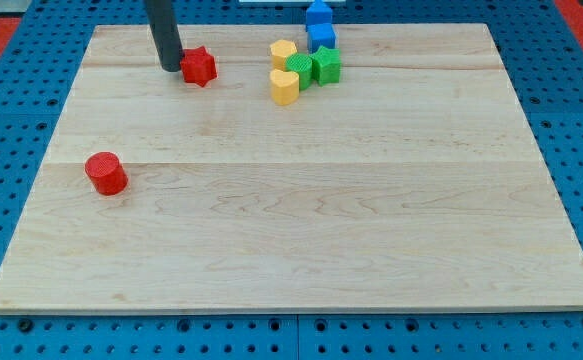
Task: Push the red star slightly right
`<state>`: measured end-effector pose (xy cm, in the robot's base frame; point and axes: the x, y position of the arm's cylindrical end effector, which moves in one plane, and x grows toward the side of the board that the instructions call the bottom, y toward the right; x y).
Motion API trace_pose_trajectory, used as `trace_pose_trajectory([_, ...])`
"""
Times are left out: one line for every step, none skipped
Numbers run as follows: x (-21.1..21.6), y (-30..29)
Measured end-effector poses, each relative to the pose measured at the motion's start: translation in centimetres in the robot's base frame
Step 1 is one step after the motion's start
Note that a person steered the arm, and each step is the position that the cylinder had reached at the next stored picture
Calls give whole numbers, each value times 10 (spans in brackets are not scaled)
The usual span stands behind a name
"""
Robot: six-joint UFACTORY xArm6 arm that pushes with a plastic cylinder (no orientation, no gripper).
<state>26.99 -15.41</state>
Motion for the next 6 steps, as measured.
trace_pose_trajectory([-10,10])
trace_pose_trajectory([-12,12])
trace_pose_trajectory([3,-21])
trace_pose_trajectory([15,-15])
trace_pose_trajectory([16,10])
trace_pose_trajectory([-1,23])
